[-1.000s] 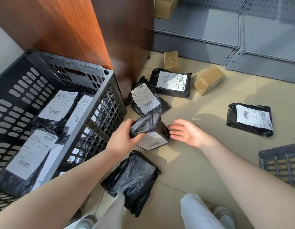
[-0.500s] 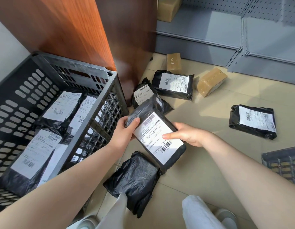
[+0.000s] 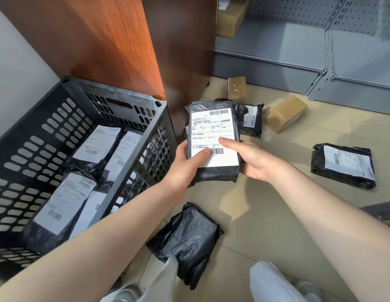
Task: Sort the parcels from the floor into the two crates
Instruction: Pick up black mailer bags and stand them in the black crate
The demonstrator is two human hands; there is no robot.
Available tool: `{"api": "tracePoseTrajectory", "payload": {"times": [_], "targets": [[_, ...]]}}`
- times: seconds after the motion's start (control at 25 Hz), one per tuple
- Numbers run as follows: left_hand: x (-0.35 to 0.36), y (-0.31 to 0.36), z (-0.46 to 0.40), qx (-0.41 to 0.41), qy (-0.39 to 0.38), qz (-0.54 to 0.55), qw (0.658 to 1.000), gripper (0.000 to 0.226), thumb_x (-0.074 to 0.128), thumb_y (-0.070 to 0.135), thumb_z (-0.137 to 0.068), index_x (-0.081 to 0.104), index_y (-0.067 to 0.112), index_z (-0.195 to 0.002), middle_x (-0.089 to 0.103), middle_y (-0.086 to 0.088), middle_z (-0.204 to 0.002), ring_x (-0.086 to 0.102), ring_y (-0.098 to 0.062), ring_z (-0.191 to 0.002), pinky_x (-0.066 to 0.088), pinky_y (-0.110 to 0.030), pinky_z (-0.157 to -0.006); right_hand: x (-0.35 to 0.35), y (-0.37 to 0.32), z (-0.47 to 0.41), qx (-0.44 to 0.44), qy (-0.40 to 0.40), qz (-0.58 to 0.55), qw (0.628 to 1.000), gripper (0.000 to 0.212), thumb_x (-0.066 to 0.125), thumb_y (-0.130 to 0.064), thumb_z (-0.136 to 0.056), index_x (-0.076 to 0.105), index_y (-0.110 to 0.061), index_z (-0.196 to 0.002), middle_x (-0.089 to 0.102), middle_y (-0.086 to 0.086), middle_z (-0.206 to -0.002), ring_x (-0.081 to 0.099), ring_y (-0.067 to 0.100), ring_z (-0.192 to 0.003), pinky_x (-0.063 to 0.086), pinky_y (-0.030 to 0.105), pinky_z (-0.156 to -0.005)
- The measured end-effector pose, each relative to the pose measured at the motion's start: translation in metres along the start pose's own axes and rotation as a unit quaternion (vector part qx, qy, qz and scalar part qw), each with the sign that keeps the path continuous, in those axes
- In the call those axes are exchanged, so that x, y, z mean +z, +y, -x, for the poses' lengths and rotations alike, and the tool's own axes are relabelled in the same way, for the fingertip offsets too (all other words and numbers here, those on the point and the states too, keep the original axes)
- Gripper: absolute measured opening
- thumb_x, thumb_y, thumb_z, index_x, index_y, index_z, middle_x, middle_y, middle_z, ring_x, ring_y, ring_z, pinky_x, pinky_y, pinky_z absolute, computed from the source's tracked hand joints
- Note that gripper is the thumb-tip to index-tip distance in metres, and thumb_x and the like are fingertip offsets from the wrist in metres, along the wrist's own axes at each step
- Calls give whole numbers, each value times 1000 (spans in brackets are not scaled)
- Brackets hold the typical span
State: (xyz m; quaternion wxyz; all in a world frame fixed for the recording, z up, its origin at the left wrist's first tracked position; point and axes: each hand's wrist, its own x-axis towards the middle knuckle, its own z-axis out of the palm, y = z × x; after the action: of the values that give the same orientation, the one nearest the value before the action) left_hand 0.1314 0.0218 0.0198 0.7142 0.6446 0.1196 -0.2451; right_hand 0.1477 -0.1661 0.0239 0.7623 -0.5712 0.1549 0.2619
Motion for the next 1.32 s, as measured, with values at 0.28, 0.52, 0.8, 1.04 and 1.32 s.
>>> {"api": "tracePoseTrajectory", "payload": {"times": [0.28,0.52,0.8,1.04,1.32], "targets": [[-43,53,22,58,8,-47,997,42,63,20,-93,52,22,-133,72,3,-116,70,-17,-103,55,-27,-78,35,-20,-3,-27,-14,60,998,54,59,-56,-89,62,-18,-127,72,2,-113,69,22,-101,55,38,-88],[-95,79,49,32,-2,-26,999,36,59,20,-92,52,14,-127,73,-7,-113,73,-24,-94,58,-27,-65,64,-21,-4,-50,-5,101,994,56,45,-64,-93,60,-12,-107,66,8,-80,61,28,-76,52,41,-78],[-167,97,63,50,79,-53,994,22,55,18,-94,62,18,-115,75,-2,-109,72,-16,-91,57,-32,-87,115,-25,-8,-84,-4,347,934,46,32,-54,-102,53,-16,-118,66,4,-98,62,22,-89,55,40,-89],[-226,74,62,10,197,34,980,15,54,21,-95,64,19,-107,77,5,-89,73,-8,-74,51,-29,-81,148,-12,-24,-187,2,468,864,21,45,-38,-100,56,-24,-110,58,-8,-109,56,9,-95,47,36,-89],[-251,38,38,-24,249,21,968,12,52,20,-99,62,20,-106,74,-1,-101,69,-15,-88,53,-34,-87,166,6,-32,-276,-53,597,751,41,45,-19,-99,45,-25,-139,28,-8,-155,35,20,-137,44,41,-101]]}}
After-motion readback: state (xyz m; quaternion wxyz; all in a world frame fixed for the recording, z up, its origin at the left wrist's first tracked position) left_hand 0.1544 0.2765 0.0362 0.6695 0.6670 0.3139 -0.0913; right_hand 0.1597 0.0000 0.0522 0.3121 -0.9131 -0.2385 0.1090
